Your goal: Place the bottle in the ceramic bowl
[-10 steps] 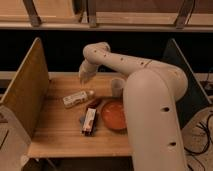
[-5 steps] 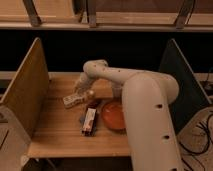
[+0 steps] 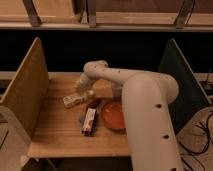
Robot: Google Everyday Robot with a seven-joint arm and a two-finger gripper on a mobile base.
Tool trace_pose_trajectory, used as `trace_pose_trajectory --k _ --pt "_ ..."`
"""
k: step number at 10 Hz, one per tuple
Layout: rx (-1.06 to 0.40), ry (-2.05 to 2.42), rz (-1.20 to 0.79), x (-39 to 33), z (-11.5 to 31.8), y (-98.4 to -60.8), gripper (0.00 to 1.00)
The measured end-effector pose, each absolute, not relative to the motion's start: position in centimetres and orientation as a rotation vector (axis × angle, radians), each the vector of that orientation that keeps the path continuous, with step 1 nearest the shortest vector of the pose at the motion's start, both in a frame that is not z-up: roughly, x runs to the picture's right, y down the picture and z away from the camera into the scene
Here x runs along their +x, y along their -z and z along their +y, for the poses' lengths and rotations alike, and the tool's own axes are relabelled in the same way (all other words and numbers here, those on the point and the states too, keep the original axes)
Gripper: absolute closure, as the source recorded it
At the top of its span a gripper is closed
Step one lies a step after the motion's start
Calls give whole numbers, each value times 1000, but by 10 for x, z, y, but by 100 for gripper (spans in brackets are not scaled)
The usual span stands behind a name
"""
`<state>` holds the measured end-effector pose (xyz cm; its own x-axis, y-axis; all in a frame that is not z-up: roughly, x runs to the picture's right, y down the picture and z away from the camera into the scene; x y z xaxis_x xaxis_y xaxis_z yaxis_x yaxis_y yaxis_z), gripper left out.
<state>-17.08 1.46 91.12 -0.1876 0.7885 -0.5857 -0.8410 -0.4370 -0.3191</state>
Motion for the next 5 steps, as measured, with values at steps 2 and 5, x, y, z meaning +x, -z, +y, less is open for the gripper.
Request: trace_pose_trajectory --k 2,5 --pt "-848 -1838 88 -171 14 -911 62" --pt "-839 -1835 86 -171 13 -911 30"
